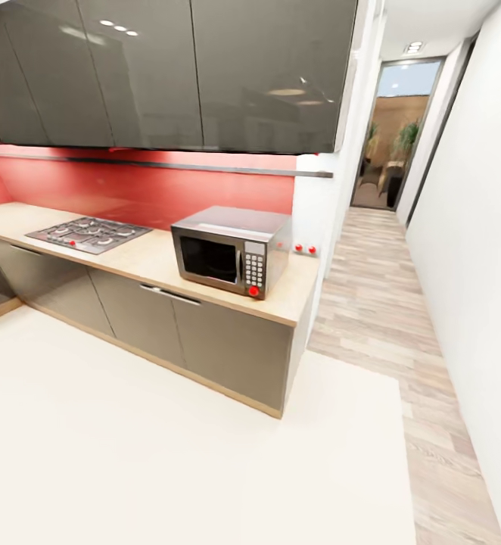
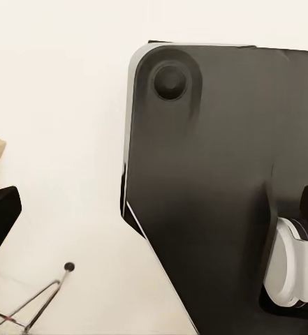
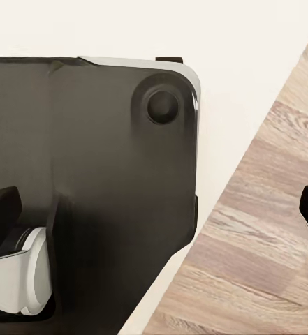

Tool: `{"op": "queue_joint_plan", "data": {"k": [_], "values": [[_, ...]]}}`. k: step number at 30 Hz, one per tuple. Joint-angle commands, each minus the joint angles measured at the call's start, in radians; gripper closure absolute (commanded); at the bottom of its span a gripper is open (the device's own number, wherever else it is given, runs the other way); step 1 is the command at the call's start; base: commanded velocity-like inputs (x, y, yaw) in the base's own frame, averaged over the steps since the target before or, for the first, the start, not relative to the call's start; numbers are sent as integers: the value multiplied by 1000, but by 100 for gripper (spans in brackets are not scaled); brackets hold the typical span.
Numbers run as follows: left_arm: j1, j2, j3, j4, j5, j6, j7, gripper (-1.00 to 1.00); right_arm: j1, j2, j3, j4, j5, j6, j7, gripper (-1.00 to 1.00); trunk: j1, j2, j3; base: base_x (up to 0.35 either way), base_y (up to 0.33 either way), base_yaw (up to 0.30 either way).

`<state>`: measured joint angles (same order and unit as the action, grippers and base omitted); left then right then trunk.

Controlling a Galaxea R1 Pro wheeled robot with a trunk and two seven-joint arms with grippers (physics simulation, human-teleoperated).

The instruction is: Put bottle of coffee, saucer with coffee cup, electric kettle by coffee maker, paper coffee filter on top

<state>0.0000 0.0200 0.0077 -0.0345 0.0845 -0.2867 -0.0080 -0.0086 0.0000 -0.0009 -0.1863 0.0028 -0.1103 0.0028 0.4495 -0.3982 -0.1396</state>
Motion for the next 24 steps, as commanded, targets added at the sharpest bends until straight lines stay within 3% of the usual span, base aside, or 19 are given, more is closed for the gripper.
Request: {"op": "queue_joint_plan", "data": {"k": [1, 24], "values": [[0, 0, 0, -1, 8, -2, -1, -100, -1, 0, 0, 1, 0, -3, 0, -100, 1, -2, -2, 0, 0, 278], [0, -4, -2, -2, 8, 0, -1, -100, -1, 0, -1, 1, 0, -3, 0, -100, 1, -2, -2, 0, 0, 278]]}}
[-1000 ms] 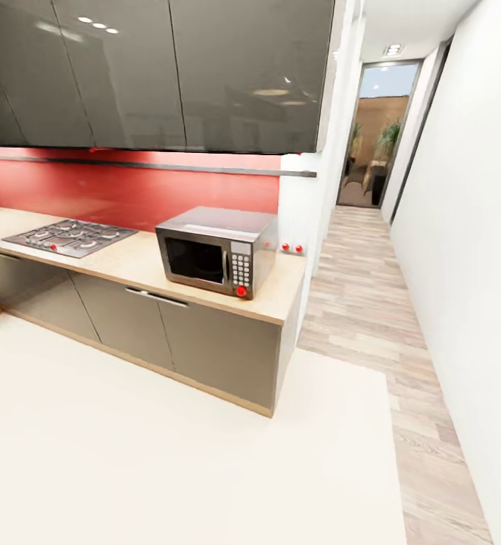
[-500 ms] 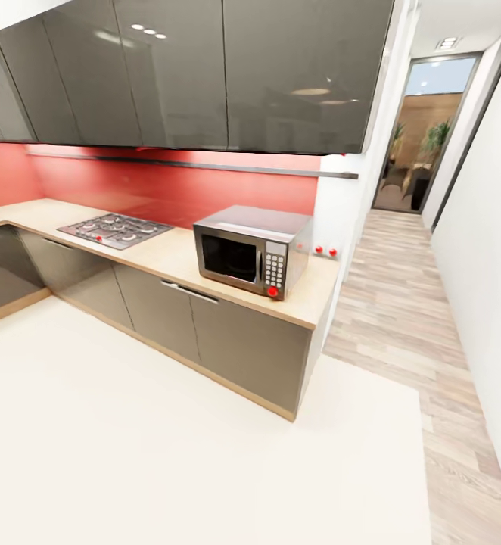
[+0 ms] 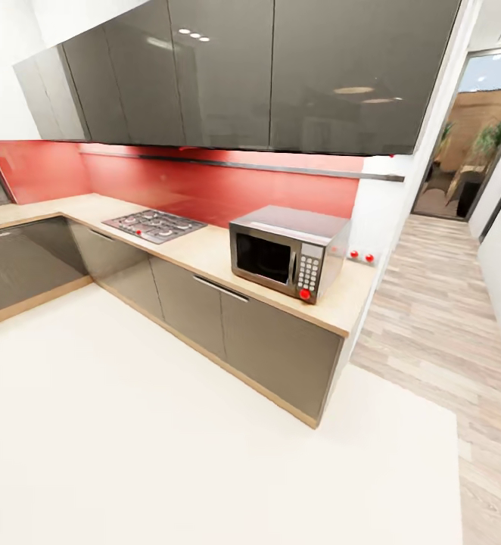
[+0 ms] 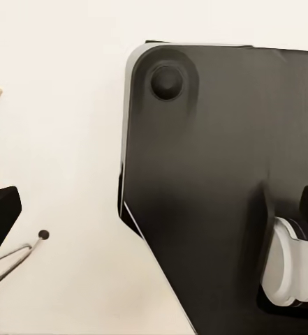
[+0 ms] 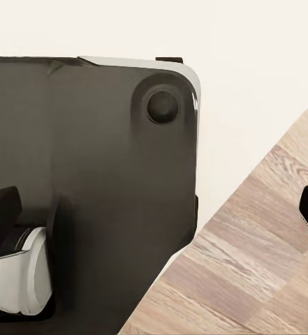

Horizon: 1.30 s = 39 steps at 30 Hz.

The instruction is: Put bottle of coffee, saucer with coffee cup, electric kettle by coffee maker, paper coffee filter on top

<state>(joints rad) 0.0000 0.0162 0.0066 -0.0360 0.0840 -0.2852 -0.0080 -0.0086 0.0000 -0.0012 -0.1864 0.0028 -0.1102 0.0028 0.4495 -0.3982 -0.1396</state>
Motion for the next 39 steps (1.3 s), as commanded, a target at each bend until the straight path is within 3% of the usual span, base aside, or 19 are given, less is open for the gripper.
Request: {"op": "queue_joint_plan", "data": {"k": [1, 17, 31, 33, 39], "values": [[0, -1, 0, -1, 8, -2, -1, -100, -1, 0, 0, 1, 0, -3, 0, -100, 1, -2, -2, 0, 0, 278], [0, -8, -6, 1, 1, -5, -5, -100, -1, 0, 0, 1, 0, -3, 0, -100, 1, -2, -2, 0, 0, 278], [-2, 5, -14, -7, -7, -6, -5, -100, -1, 0, 0, 1, 0, -4, 1, -100, 1, -2, -2, 0, 0, 278], [-5, 9, -14, -9, -8, -6, -4, -100, -1, 0, -1, 0, 0, -3, 1, -100, 1, -2, -2, 0, 0, 278], [-14, 57, -13, -18, -7, -9, -3, -100, -1, -20, -4, -30, 0, -4, 1, -100, 1, -2, -2, 0, 0, 278]]}}
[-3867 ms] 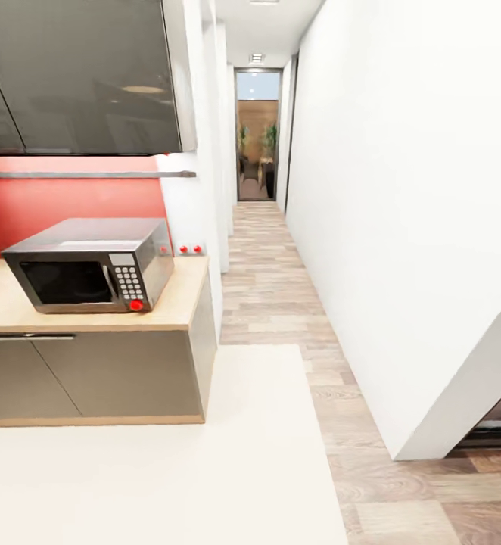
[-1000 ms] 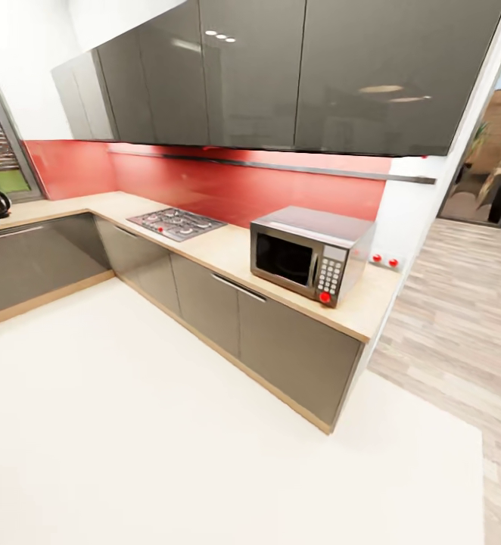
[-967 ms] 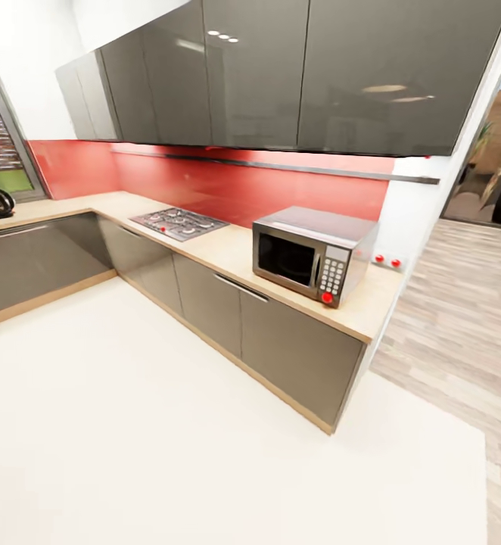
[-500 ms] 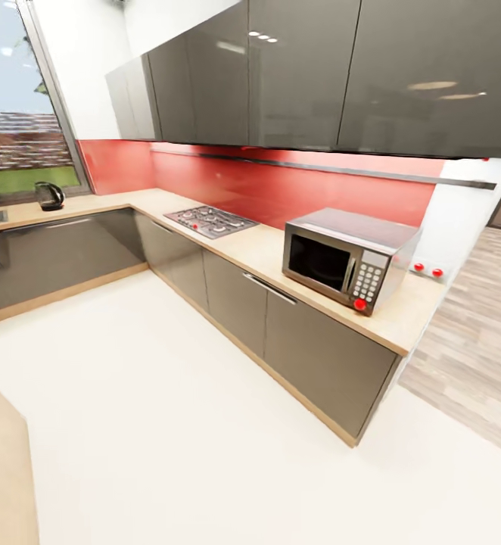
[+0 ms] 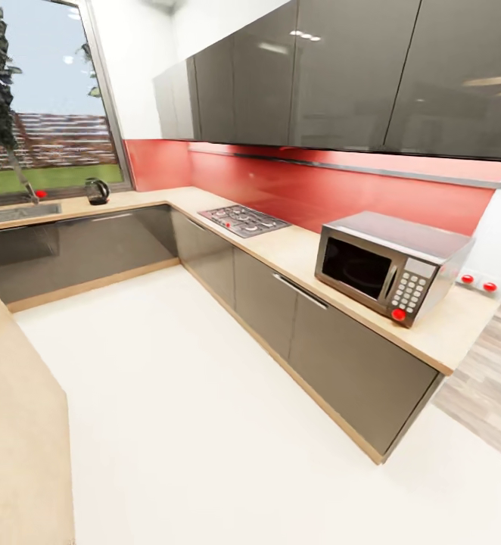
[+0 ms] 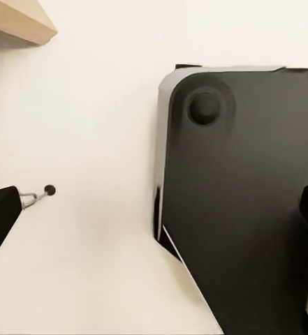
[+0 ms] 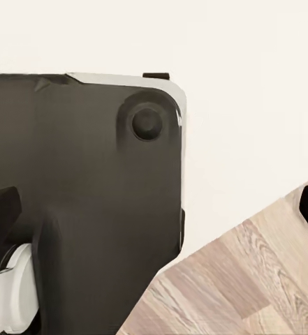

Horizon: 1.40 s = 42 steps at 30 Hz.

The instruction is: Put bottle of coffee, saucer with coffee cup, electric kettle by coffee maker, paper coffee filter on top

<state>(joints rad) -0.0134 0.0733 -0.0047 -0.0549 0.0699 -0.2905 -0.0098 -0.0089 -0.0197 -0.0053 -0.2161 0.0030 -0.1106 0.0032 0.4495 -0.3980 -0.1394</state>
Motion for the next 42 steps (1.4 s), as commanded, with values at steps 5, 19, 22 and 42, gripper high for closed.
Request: {"op": "queue_joint_plan", "data": {"k": [5, 19, 22, 42], "values": [[-21, 8, 3, -98, 16, -1, 1, -100, 0, -31, -1, -183, 0, -3, 1, -100, 0, -2, -3, 0, 0, 278], [-131, 0, 9, -244, 22, -12, -3, -100, 0, -32, 2, -386, 2, -7, 2, -100, 0, -2, -9, 0, 0, 278], [-129, 2, 8, -239, 22, -34, -4, -100, 0, -32, 2, -365, 2, -8, 1, -100, 0, -2, -10, 26, 0, 243], [-129, 3, 8, -230, 22, -51, -1, -100, 0, -34, 4, -325, 5, -7, 4, -100, 0, -2, -11, 312, 36, 18]]}}
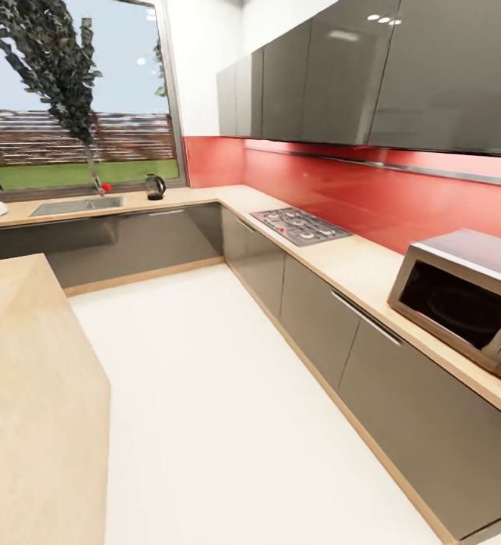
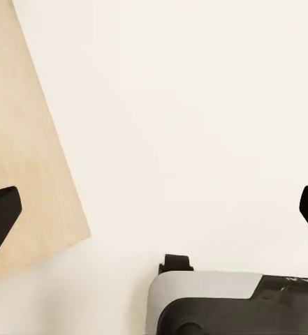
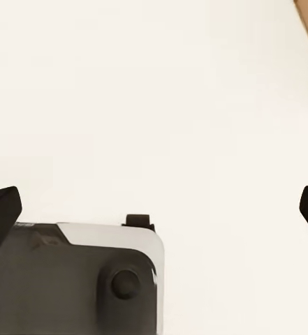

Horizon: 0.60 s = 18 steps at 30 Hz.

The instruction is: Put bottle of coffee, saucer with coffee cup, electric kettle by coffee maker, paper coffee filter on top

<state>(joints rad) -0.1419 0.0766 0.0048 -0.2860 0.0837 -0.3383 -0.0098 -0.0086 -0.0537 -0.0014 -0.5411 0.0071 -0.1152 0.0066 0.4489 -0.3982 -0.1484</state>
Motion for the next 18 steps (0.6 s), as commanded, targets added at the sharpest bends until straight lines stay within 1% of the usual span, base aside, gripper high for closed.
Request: {"op": "queue_joint_plan", "data": {"k": [1, 3, 5, 14, 18], "values": [[-1, 0, -2, 1, 9, -3, -1, -100, -1, -1, -1, 0, 1, -3, 0, -100, 1, -2, -2, 338, 97, 4], [-1, 0, -2, 1, 8, -4, -1, -100, -1, -1, -1, 0, 1, -4, 0, -100, 1, -2, -2, 338, 59, 49], [-1, 0, -2, 2, 8, -4, -1, -100, -1, -1, -2, 0, 1, -4, -1, -100, 1, -2, -2, 338, 22, 175], [-1, 0, -3, 17, 6, -5, -10, -100, -1, -1, -3, 1, 1, -4, -2, -100, 1, -2, -6, 338, -3, 249], [-1, 0, -3, 19, 7, -5, -10, -100, -1, -1, -3, 1, 1, -4, -2, -100, 1, -2, -6, 337, -94, 93]]}}
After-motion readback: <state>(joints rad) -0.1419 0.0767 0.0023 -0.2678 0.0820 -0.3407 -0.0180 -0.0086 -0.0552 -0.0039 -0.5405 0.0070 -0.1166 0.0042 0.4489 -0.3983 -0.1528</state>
